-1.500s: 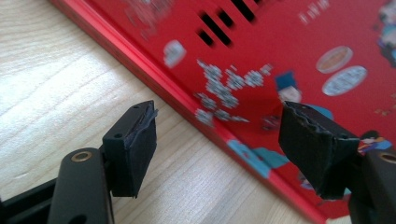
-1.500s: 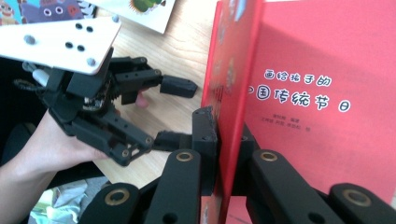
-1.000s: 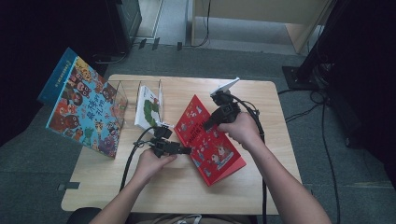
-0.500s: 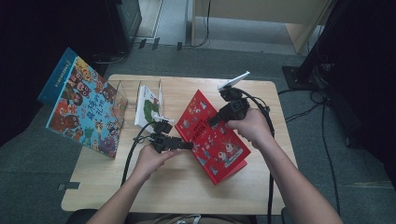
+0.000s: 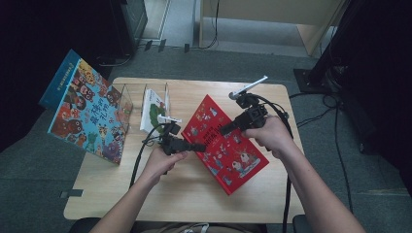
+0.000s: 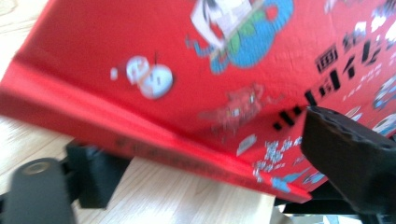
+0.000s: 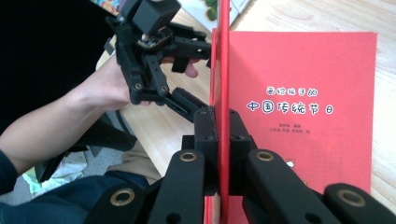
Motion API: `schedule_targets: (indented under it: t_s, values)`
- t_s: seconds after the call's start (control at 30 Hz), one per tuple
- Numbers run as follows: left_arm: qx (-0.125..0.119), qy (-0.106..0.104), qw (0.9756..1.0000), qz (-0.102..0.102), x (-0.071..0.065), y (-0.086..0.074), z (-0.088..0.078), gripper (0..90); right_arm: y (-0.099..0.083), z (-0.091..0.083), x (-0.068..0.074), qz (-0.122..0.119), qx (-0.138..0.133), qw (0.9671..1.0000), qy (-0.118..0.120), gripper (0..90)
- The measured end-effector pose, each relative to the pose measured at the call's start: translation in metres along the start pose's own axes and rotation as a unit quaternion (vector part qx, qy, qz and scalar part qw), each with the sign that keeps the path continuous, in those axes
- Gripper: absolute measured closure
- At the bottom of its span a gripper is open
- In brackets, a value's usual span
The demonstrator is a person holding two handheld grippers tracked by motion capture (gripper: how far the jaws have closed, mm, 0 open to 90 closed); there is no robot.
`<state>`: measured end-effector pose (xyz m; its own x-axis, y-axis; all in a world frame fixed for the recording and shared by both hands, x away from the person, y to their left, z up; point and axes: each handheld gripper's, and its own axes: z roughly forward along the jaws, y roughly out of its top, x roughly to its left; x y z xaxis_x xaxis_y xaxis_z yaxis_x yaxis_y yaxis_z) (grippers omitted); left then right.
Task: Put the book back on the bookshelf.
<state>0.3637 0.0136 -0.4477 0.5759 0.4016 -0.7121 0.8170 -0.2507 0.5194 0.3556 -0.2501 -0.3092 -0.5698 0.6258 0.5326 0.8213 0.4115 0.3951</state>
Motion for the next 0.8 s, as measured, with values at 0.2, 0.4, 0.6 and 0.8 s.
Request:
schedule_targets:
  t_s: [0.2,0.4,0.6,0.8]
  values:
    - [-0.023,0.034,0.9969,0.068,-0.014,0.006,-0.013,4.9,-0.010,0.000,-0.005,-0.028,-0.011,0.9989,0.035,88.6]
    - [-0.063,0.038,0.9940,0.081,-0.018,0.005,-0.030,19.0,-0.019,0.005,-0.015,-0.062,-0.024,0.9959,0.062,88.8]
    - [-0.109,0.019,0.9899,0.089,-0.020,0.006,-0.050,39.9,-0.027,0.013,-0.028,-0.116,-0.036,0.9896,0.077,88.6]
    - [-0.099,0.013,0.9853,0.139,-0.031,0.013,-0.063,61.0,-0.029,0.025,-0.034,-0.140,-0.021,0.9891,0.041,76.3]
